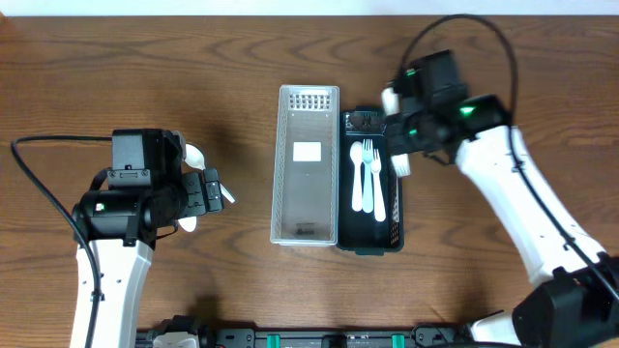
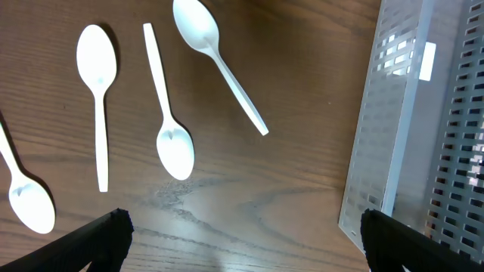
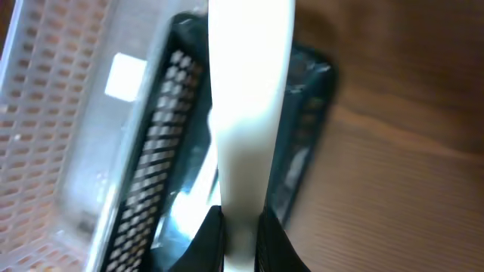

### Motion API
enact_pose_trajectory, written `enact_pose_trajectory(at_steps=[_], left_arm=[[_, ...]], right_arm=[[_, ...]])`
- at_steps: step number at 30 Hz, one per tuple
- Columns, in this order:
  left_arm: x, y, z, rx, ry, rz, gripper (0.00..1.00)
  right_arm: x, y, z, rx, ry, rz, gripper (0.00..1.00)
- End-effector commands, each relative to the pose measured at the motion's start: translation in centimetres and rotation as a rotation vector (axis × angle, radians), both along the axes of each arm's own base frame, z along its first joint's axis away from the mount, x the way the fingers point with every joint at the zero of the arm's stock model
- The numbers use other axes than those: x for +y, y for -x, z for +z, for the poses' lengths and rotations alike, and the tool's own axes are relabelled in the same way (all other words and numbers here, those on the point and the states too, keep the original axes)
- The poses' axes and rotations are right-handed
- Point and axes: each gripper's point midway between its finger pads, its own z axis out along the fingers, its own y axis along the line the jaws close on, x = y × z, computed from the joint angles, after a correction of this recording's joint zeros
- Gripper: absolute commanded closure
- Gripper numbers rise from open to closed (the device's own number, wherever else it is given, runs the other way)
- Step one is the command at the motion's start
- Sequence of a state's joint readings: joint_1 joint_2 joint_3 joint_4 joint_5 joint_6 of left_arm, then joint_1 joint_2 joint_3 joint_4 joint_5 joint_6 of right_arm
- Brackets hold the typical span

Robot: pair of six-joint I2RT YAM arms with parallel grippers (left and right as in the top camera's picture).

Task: Pack container
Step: 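Place the white fork into the dark green basket and withdraw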

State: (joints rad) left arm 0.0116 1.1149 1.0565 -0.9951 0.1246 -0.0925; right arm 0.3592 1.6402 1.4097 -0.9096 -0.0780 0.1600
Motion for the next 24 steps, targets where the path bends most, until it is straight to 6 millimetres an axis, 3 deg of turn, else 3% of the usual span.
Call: enact_pose_trajectory(at_steps=[1, 5, 7, 12, 14, 19, 21, 24], left_arm=[[0.3, -0.3, 0.7, -0.018, -0.011, 0.001, 0.02], [0.3, -0.3, 0.7, -0.018, -0.011, 0.001, 0.02], [0.3, -0.3, 0.7, -0.018, -0.011, 0.001, 0.02], [0.3, -0.3, 0.7, -0.018, -0.011, 0.001, 0.02], [0.3, -0.3, 0.7, -0.018, -0.011, 0.001, 0.02], [0.3, -0.4, 0.7, -0.019, -0.011, 0.001, 0.02], [0.3, -0.3, 0.7, -0.018, -0.012, 0.001, 0.02], [0.3, -0.3, 0.7, -0.018, -0.011, 0.001, 0.02]], right_arm=[[1.4, 0.4, -2.6, 0.075, 0.011, -0.029, 0.96], [2.1, 0.9, -5.1, 0.145, 0.042, -0.008, 0.95], [2.3, 1.0, -6.1, 0.168, 0.053, -0.002, 0.88], [2.6, 0.8, -6.6, 0.167, 0.056, 0.007, 0.82], [2.7, 0.5, -6.2, 0.147, 0.049, 0.014, 0.68], [3.3, -0.6, -4.5, 0.062, 0.039, 0.082, 0.51], [3.3, -1.4, -2.9, 0.010, 0.041, 0.107, 0.51], [1.7, -3.3, 1.1, -0.109, 0.075, 0.055, 0.47]])
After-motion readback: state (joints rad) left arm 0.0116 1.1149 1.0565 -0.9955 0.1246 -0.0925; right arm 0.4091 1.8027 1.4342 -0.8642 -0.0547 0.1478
